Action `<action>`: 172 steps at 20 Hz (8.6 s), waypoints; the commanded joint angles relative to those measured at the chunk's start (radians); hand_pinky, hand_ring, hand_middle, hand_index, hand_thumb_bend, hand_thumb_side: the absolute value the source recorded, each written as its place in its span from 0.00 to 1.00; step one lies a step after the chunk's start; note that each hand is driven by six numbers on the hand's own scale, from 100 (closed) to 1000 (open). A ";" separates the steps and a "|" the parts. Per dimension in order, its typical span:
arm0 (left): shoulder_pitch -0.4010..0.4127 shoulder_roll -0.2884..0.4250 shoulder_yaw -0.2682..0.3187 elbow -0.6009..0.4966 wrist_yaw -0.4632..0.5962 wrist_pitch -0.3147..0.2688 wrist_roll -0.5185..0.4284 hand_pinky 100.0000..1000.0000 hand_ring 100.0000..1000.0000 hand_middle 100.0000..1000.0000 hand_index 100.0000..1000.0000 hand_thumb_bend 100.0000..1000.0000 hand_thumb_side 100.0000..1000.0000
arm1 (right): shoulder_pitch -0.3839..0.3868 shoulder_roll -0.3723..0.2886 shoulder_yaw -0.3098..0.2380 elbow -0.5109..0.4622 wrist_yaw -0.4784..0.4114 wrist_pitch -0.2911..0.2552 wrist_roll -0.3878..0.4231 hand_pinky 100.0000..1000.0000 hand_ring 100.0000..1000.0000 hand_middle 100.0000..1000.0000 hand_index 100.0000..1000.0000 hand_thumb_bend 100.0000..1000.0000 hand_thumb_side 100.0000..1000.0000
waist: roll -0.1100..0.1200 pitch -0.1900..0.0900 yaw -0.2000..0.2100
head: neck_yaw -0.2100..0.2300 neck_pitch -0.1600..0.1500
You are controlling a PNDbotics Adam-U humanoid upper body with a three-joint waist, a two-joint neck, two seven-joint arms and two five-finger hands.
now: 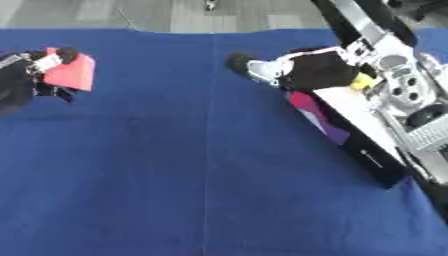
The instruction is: Pick up the objects with one hand, pass them to the other hand, and then place them into the box on the other side of the table.
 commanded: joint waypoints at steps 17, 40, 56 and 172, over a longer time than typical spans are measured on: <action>-0.039 -0.110 -0.019 -0.054 -0.161 -0.040 -0.015 0.51 0.51 0.44 0.46 0.18 0.41 | -0.013 0.022 0.051 -0.019 -0.008 0.019 0.152 0.93 0.92 0.84 0.92 0.47 0.28 | -0.022 -0.010 0.006 | 0.009 -0.009; -0.073 -0.208 -0.035 -0.194 -0.114 -0.022 -0.004 0.49 0.50 0.43 0.46 0.19 0.39 | -0.004 0.057 0.060 -0.019 0.064 0.039 0.153 0.93 0.93 0.84 0.92 0.48 0.31 | -0.022 0.003 0.017 | -0.007 -0.024; -0.094 -0.258 -0.044 -0.273 -0.106 0.060 -0.015 0.49 0.49 0.43 0.47 0.20 0.40 | -0.007 0.103 0.040 -0.019 0.100 0.151 0.256 0.92 0.95 0.84 0.93 0.47 0.32 | -0.022 0.013 0.023 | -0.012 -0.034; -0.131 -0.350 -0.133 -0.197 0.164 0.080 -0.138 0.59 0.56 0.54 0.71 0.65 0.61 | 0.004 0.161 0.019 -0.019 -0.003 0.267 0.135 0.85 0.77 0.40 0.58 0.21 0.01 | -0.019 0.029 0.037 | -0.058 -0.038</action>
